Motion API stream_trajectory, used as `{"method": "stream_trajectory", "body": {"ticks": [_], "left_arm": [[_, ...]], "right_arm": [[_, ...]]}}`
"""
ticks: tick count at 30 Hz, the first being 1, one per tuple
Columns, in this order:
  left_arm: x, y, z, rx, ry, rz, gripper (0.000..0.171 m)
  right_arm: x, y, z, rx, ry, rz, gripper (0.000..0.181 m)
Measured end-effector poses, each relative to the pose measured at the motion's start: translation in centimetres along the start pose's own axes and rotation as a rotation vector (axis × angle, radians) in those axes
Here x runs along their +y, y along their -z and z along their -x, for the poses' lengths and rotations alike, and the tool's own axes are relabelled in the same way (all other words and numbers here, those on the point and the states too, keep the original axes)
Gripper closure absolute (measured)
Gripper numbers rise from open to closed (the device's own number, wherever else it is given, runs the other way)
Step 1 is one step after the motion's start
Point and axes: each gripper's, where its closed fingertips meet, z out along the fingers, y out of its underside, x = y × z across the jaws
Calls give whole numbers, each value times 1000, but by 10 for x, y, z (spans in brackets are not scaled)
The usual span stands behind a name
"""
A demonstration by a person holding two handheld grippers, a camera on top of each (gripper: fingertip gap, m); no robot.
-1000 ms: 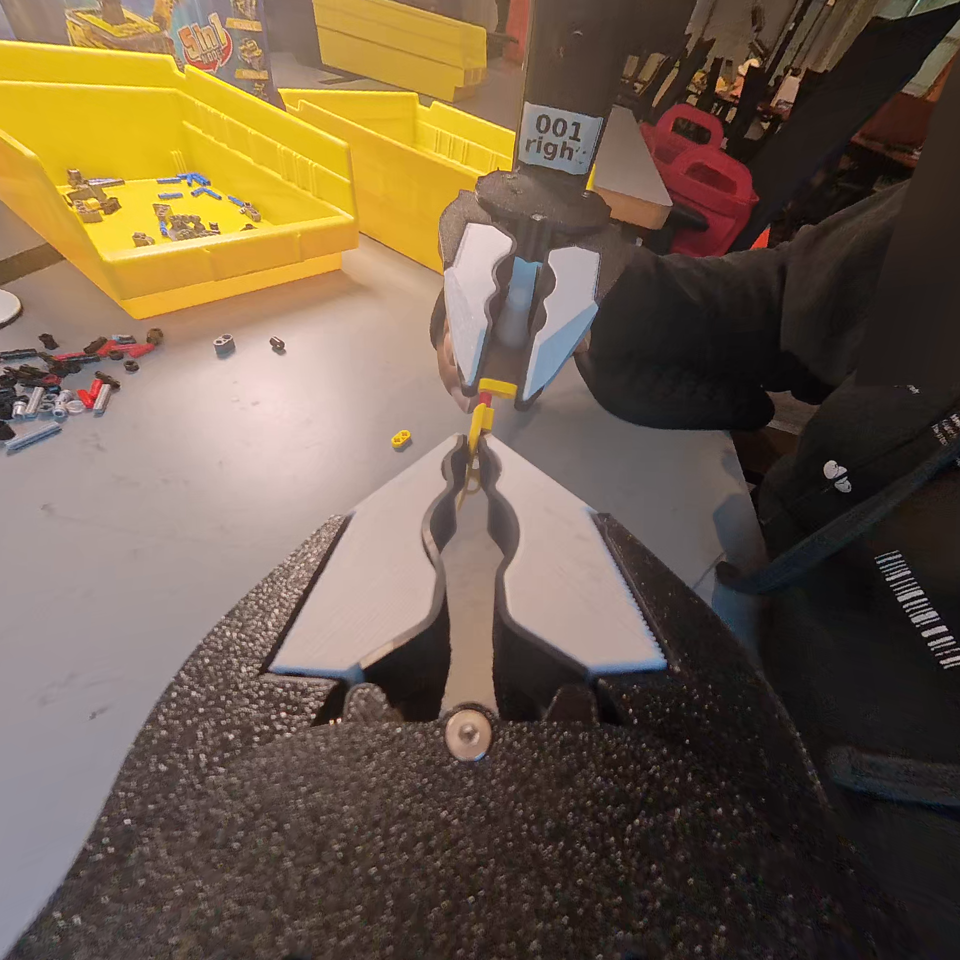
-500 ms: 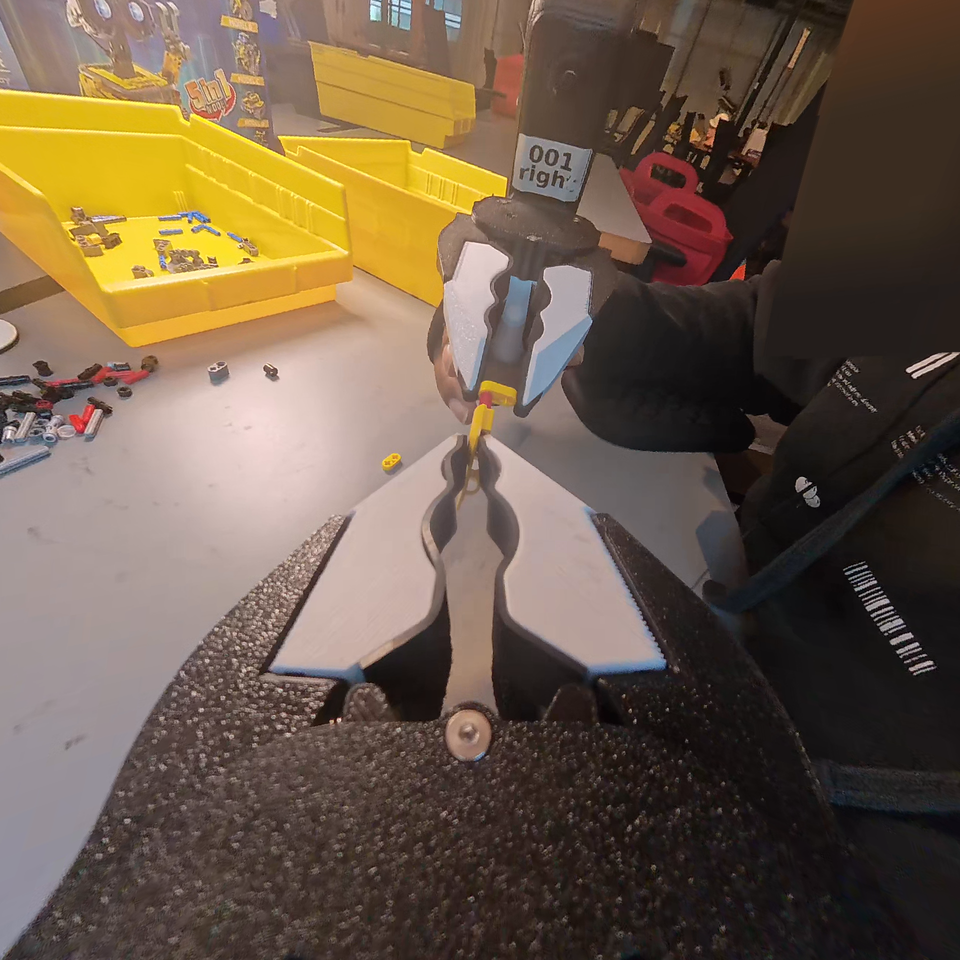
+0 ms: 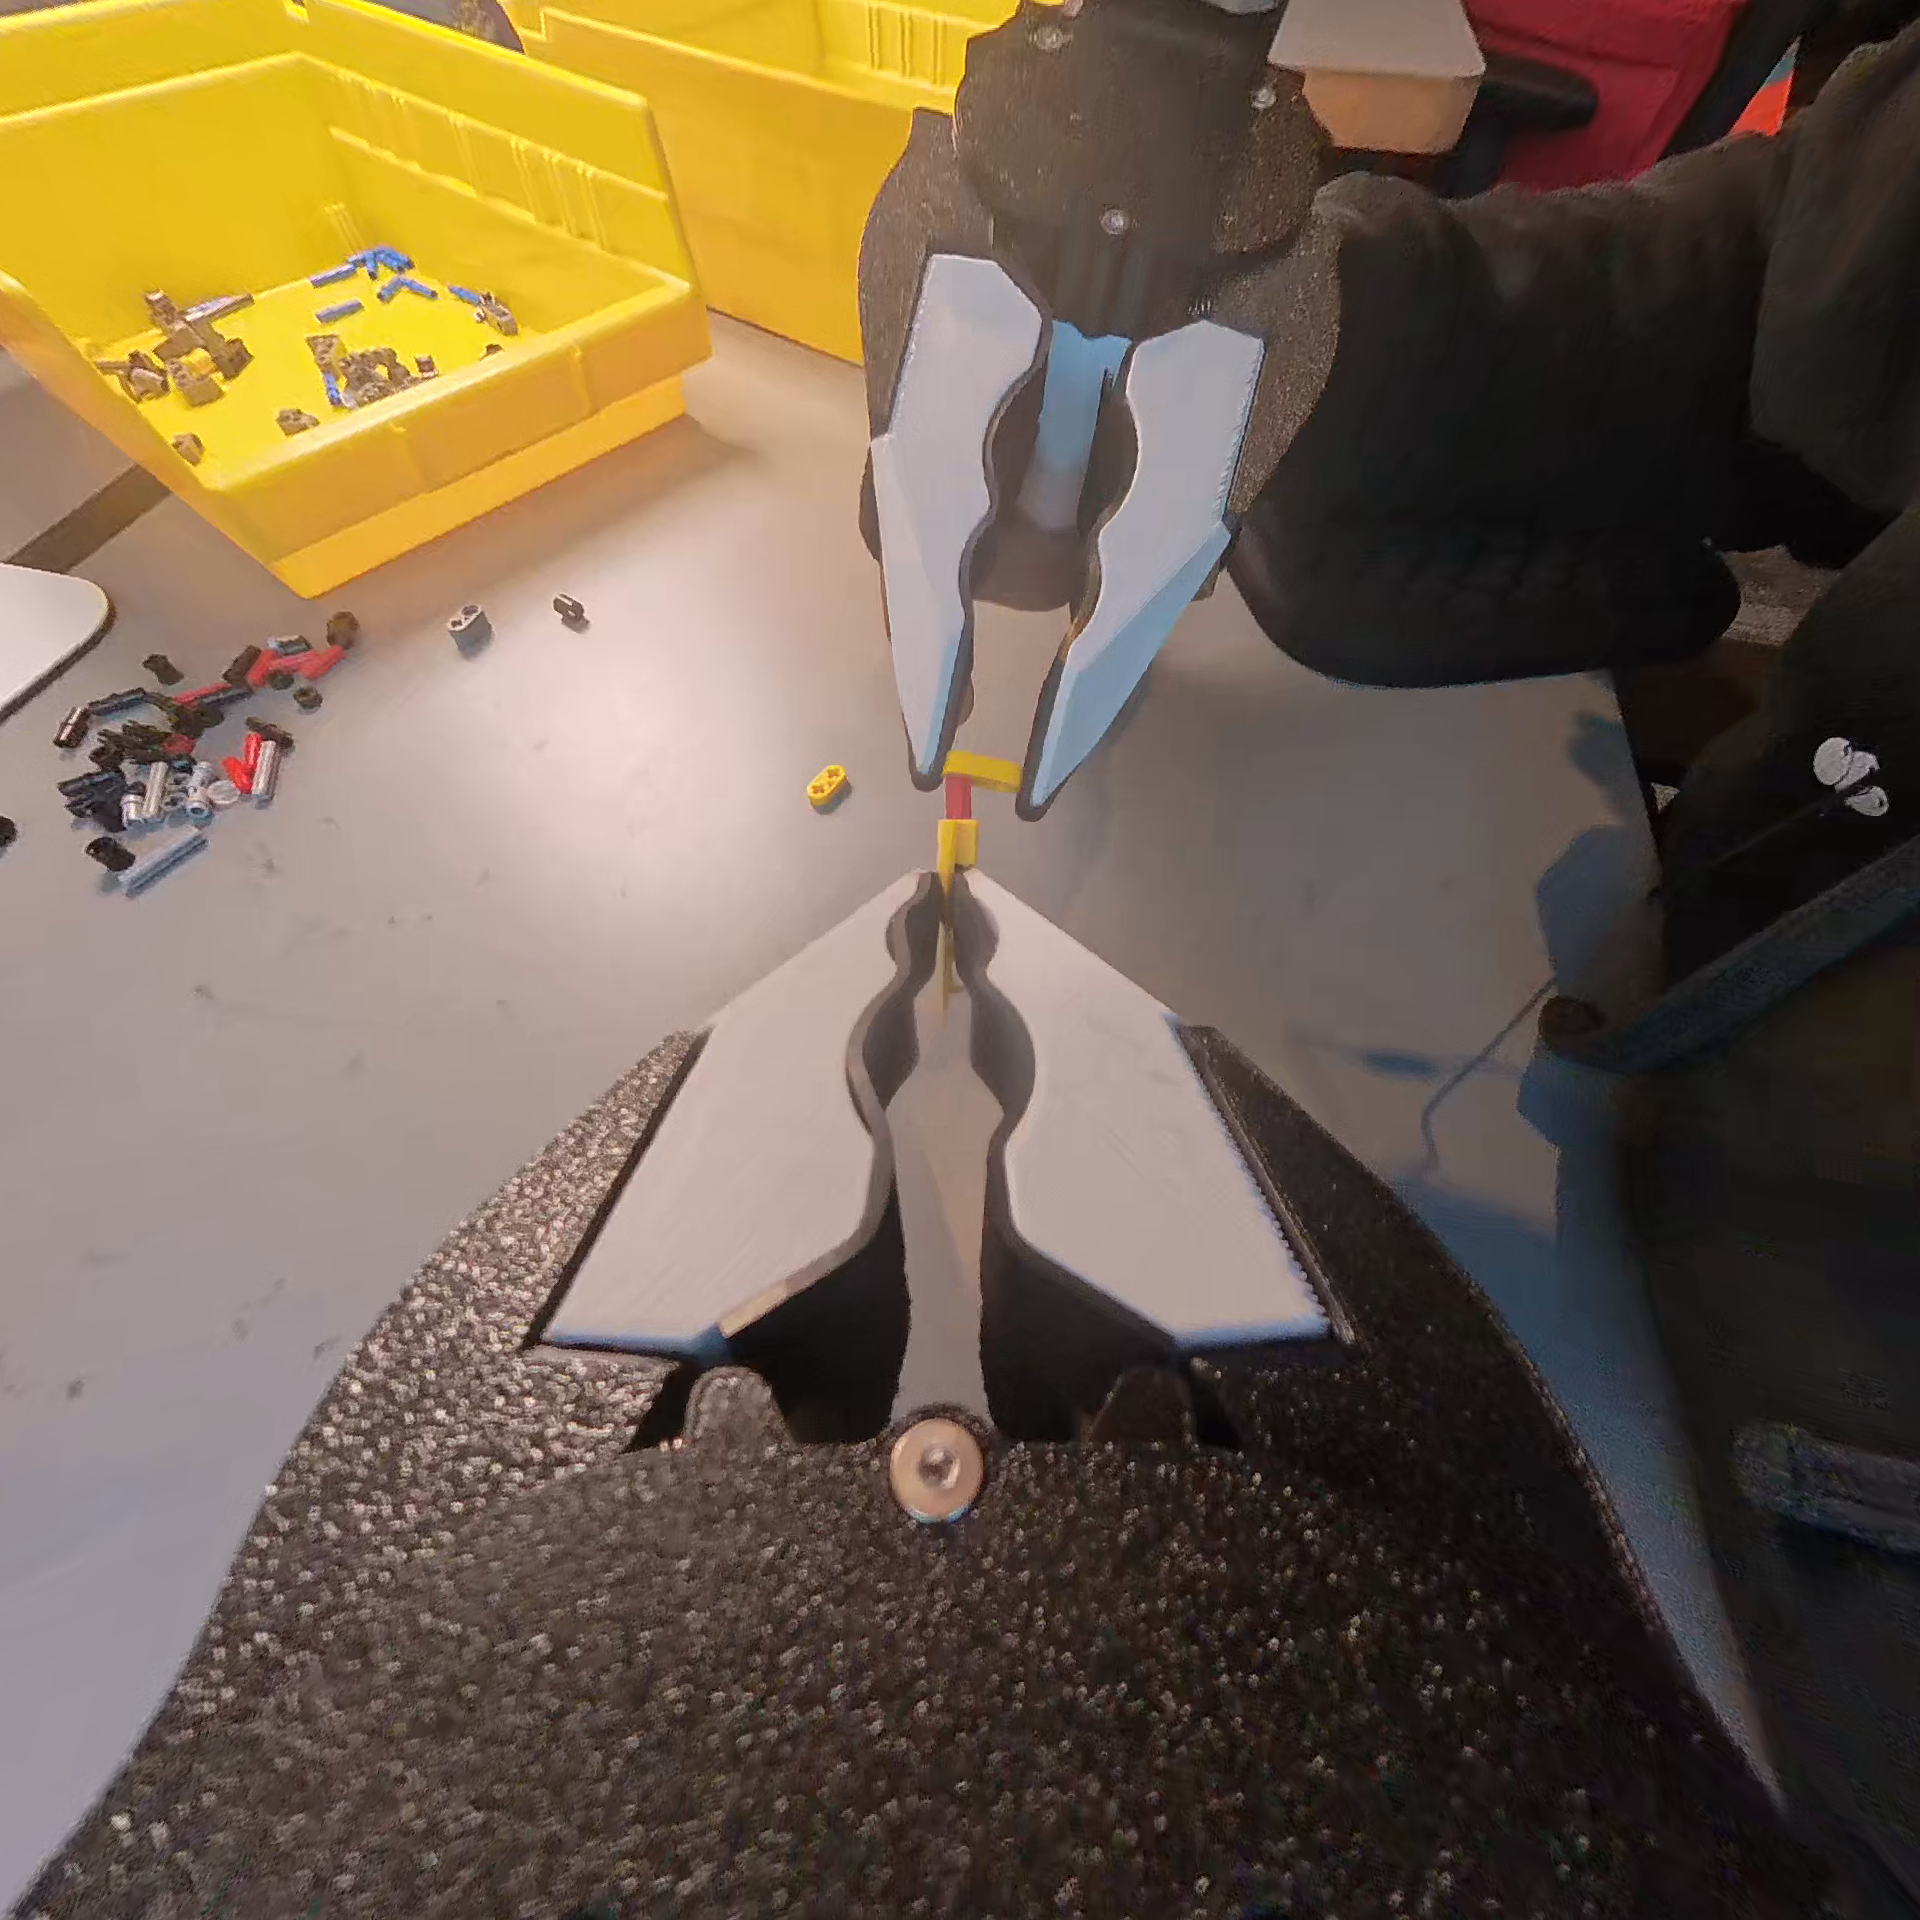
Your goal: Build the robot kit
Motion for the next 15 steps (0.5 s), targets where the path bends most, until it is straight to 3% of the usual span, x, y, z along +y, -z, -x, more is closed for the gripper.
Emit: {"method": "stream_trajectory", "body": {"ticks": [5,15], "left_arm": [[6,-2,-3,20,-3,39,171],[-11,5,-10,80,35,-111,171]], "right_arm": [[7,-2,3,-5,28,41,167],[-12,4,7,-71,-96,-80,167]]}}
